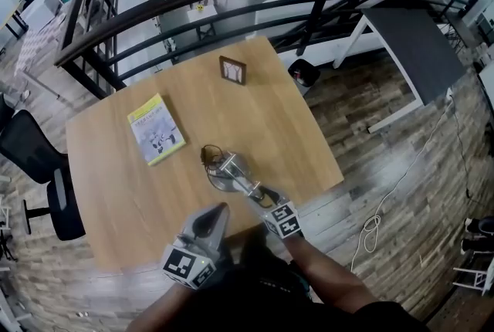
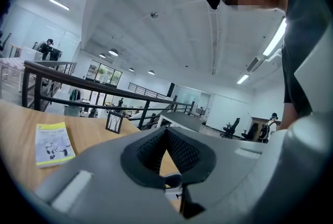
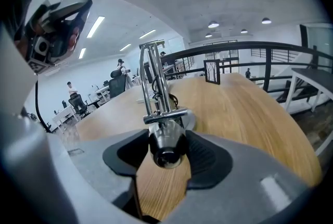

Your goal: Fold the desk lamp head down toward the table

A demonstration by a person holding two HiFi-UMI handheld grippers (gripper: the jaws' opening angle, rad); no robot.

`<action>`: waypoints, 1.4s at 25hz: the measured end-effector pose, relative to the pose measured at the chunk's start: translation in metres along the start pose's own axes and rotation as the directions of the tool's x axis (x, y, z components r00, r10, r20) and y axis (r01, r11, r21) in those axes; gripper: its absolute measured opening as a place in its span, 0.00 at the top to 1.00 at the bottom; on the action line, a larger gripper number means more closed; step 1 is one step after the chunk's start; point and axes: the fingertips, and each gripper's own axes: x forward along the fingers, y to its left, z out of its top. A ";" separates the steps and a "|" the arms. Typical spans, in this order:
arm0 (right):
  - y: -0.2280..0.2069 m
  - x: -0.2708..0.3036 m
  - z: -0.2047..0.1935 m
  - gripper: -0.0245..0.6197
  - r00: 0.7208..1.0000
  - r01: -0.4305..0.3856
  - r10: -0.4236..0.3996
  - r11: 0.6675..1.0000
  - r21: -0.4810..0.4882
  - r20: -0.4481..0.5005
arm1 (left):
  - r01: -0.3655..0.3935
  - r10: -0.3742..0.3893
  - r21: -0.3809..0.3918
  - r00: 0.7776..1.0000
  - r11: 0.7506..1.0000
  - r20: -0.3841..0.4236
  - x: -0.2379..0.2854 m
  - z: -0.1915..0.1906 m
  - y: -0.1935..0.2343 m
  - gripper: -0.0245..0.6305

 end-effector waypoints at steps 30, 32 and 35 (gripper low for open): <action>0.126 -0.194 0.208 0.96 0.774 0.294 -0.361 0.932 0.210 0.519 | 0.456 -0.469 0.138 0.879 0.879 0.084 -0.037 0.058 -0.058 0.96; 0.134 -0.202 0.205 0.96 0.753 0.316 -0.386 0.922 0.222 0.533 | 0.455 -0.467 0.125 0.879 0.881 0.092 -0.040 0.058 -0.055 0.96; 0.145 -0.214 0.205 0.96 0.729 0.340 -0.403 0.915 0.217 0.554 | 0.464 -0.474 0.119 0.876 0.878 0.091 -0.046 0.058 -0.061 0.96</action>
